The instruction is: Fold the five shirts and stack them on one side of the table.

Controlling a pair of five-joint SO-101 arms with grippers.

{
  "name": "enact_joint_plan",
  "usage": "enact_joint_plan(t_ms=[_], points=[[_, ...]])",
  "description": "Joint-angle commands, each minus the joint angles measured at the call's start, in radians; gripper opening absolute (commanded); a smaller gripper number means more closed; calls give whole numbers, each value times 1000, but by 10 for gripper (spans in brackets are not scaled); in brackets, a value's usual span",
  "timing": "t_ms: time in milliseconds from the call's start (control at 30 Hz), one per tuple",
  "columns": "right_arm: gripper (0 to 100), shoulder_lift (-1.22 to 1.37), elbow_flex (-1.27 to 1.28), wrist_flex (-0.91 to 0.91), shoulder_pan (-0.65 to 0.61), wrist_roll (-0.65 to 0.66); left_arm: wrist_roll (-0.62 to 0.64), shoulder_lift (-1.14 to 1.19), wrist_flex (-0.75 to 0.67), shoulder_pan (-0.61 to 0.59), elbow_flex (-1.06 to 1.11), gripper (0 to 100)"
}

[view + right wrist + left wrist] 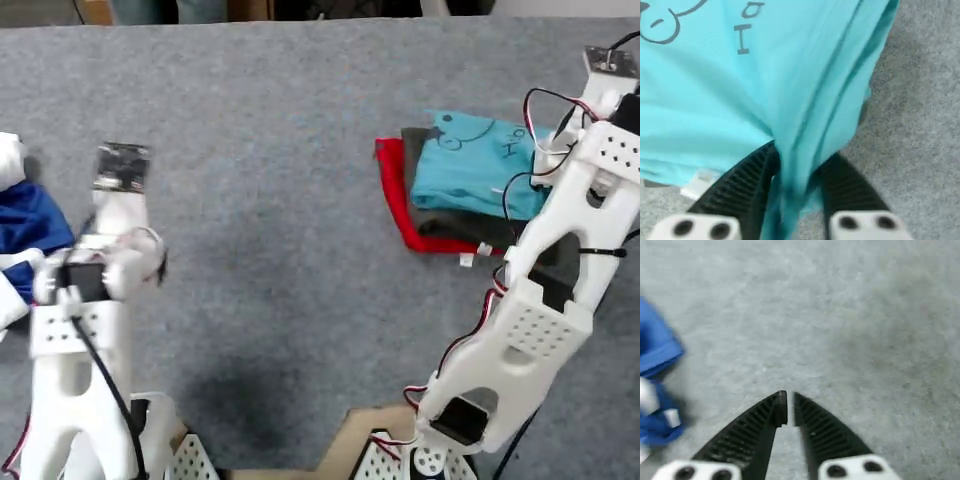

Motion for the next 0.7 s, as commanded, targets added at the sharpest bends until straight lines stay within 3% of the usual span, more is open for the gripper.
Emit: enact_joint_plan(t_ms=[0, 67, 200, 300, 467, 567, 633, 667], points=[[375, -42, -13, 6, -3, 34, 84, -11, 28, -236, -157, 230], [409, -76, 2, 6, -14, 48, 81, -5, 20, -389, -216, 248], [329, -154, 25, 6, -57, 21, -31, 91, -64, -613, -246, 247], [279, -211, 61, 6, -109, 17, -66, 259, -203, -719, -237, 248], [314, -286, 114, 6, -215, -35, -58, 638, -385, -773, -351, 245], [332, -318, 139, 6, -270, -38, -49, 830, -364, -779, -499, 153], [332, -338, 148, 6, -295, -38, -51, 876, -265, -779, -619, 27], [332, -351, 148, 6, -302, -40, -46, 888, -204, -776, -665, 28]])
